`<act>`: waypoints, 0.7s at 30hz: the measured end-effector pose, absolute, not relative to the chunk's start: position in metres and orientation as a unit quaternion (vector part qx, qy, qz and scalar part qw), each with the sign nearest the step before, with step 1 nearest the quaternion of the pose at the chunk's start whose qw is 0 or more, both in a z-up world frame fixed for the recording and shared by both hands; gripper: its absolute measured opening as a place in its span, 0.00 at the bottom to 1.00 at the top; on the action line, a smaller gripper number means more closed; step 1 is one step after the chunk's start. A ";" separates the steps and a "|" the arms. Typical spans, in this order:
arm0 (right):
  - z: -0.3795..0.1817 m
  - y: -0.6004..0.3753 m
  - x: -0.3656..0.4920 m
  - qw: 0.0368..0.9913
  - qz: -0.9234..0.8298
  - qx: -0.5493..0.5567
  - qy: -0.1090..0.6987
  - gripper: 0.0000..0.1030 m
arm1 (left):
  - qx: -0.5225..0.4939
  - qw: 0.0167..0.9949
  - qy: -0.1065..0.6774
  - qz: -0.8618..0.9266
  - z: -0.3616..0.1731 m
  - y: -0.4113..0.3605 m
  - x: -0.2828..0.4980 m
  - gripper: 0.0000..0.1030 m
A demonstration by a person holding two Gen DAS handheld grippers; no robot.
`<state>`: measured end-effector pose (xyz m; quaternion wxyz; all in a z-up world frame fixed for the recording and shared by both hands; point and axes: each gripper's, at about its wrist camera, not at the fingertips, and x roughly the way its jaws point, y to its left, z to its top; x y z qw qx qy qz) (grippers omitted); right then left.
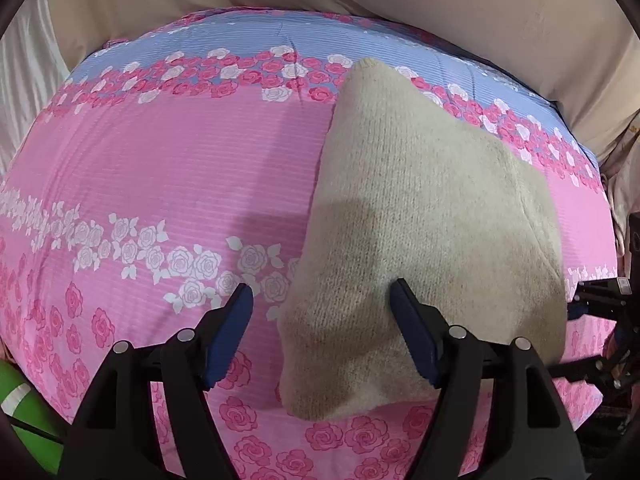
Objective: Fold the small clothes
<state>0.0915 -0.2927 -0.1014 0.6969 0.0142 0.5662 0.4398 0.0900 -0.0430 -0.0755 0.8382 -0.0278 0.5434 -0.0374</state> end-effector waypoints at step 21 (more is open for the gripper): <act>-0.091 -0.338 0.051 0.703 0.381 -0.035 0.600 0.32 | -0.020 0.847 0.532 0.003 -0.084 -0.049 0.083 0.77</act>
